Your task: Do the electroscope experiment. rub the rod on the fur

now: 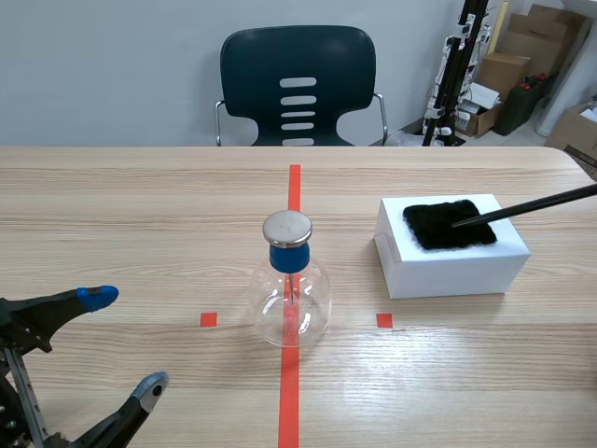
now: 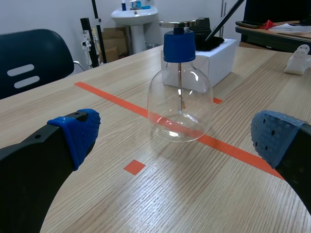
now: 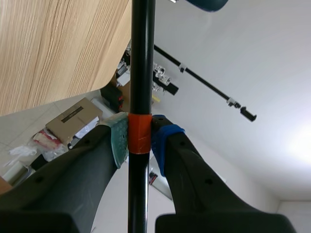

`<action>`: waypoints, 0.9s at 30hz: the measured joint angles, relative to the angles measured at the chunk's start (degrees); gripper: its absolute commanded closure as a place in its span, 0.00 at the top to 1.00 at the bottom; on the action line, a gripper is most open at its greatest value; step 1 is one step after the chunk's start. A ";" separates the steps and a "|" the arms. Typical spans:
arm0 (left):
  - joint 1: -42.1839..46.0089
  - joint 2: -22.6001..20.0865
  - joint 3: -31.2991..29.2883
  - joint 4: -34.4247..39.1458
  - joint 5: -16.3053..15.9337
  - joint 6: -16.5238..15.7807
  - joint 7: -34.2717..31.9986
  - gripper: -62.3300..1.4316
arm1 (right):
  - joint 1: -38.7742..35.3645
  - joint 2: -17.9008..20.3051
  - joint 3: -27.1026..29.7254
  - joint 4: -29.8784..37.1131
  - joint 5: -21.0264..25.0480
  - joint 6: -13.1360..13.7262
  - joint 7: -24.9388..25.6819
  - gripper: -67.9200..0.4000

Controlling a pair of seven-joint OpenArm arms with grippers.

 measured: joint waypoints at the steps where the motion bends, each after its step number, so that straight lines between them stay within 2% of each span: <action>1: 0.00 0.00 0.00 0.00 0.00 0.00 0.00 1.00 | 0.00 -0.33 0.00 0.00 0.00 0.42 -0.48 0.01; 9: 0.00 0.00 0.00 0.00 0.00 0.00 0.00 1.00 | 0.00 -0.83 0.00 0.00 0.24 5.01 -3.30 0.01; 16: 0.00 0.02 0.00 0.00 0.00 0.00 0.00 1.00 | 1.16 -1.99 -0.15 0.00 -0.02 5.38 -3.37 0.01; 23: 0.00 0.00 0.00 0.00 0.00 0.00 0.00 1.00 | 4.85 -5.07 -5.35 0.00 -0.02 5.33 -5.16 0.01; 27: 0.00 0.00 0.00 0.00 0.00 0.00 0.00 1.00 | 5.01 -6.43 -6.27 0.00 -0.39 4.98 -6.03 0.01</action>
